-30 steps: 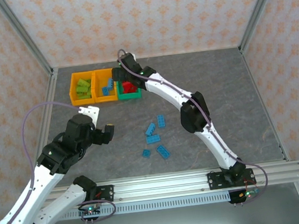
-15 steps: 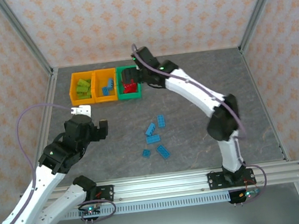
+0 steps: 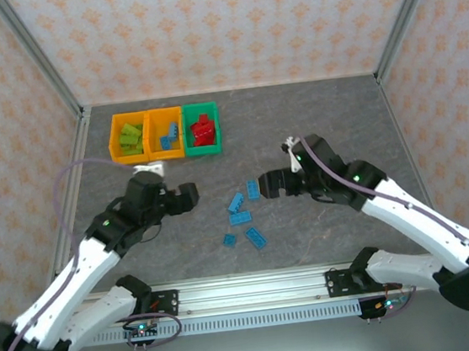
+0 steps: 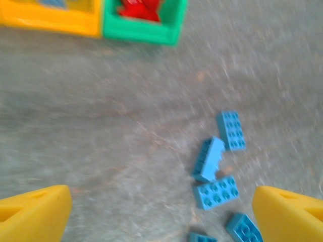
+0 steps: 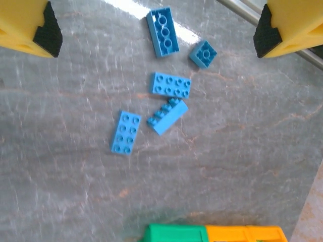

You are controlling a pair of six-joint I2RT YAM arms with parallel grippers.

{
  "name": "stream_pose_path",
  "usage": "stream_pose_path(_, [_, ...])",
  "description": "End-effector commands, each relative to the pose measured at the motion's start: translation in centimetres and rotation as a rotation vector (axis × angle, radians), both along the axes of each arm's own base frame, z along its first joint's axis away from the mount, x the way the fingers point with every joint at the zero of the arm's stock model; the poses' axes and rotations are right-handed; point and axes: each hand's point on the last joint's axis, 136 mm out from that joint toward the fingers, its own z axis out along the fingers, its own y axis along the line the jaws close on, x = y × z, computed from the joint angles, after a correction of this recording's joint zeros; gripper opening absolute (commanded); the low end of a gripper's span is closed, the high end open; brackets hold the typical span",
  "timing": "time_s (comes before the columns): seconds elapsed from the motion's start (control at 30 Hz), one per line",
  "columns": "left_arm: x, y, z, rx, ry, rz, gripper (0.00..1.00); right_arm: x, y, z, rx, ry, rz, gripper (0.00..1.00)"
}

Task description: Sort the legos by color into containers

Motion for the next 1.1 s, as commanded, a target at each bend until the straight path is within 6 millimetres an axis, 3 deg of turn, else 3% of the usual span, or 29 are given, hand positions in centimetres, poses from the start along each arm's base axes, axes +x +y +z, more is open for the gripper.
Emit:
stream_pose_path(0.0, [0.3,-5.4,-1.4,-0.020,0.069,-0.171,0.93,-0.8,-0.9,-1.3,0.027,0.017,-0.048,0.99])
stream_pose_path(0.2, [2.1,-9.7,-6.8,0.154,0.156,-0.284,0.87,-0.9,-0.5,-2.8,0.041,0.054,-0.052,0.99])
stream_pose_path(0.4, [4.1,-11.7,-10.5,0.228,0.218,-0.307,0.77,-0.5,-0.4,-3.6,0.016,0.072,-0.062,0.99])
stream_pose_path(0.67, [5.5,-13.6,-14.5,0.251,0.303,-0.317,0.49,-0.5,-0.3,-4.5,0.011,0.101,-0.076,0.99])
stream_pose_path(0.9, [6.1,-12.8,-15.2,0.276,0.293,-0.267,0.23,-1.1,-0.1,-5.6,0.002,0.168,-0.075,0.99])
stream_pose_path(1.07, [6.6,-11.4,-13.4,0.256,0.257,-0.225,0.20,-1.3,0.3,-5.9,0.001,0.206,-0.065,0.99])
